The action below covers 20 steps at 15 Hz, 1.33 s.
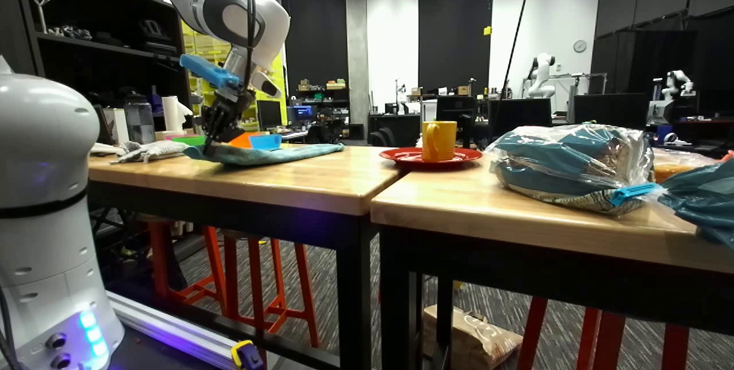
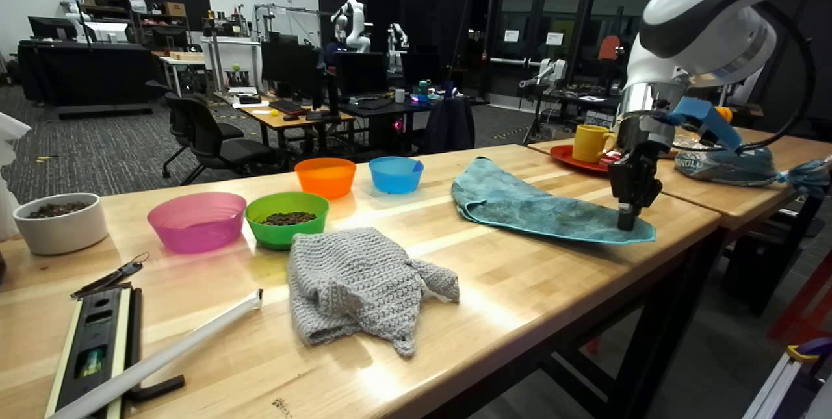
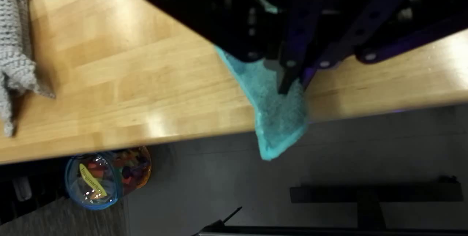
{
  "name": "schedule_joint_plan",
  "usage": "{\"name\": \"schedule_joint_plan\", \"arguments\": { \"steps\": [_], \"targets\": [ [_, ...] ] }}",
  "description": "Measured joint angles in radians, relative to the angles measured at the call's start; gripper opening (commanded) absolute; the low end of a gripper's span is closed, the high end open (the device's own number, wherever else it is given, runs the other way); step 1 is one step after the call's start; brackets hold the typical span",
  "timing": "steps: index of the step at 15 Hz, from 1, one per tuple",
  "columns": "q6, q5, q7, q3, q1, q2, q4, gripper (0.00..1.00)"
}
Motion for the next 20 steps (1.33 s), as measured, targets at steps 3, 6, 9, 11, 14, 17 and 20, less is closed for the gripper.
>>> {"name": "schedule_joint_plan", "arguments": {
  "steps": [3,6,9,11,14,17,20],
  "targets": [
    [-0.095,0.000,0.001,-0.001,-0.004,-0.035,0.016,0.01],
    [-0.174,0.000,0.001,-0.004,-0.008,-0.072,0.031,0.01],
    [-0.234,0.000,0.001,-0.007,-0.008,-0.107,0.042,0.01],
    [-0.243,0.000,0.000,-0.008,-0.008,-0.121,0.050,0.01],
    [-0.239,0.000,-0.001,-0.008,-0.008,-0.118,0.077,0.01],
    [-0.225,0.001,-0.002,-0.008,-0.006,-0.093,0.119,0.01],
    [-0.196,0.002,-0.002,-0.008,-0.006,-0.042,0.169,0.01]
  ]
}}
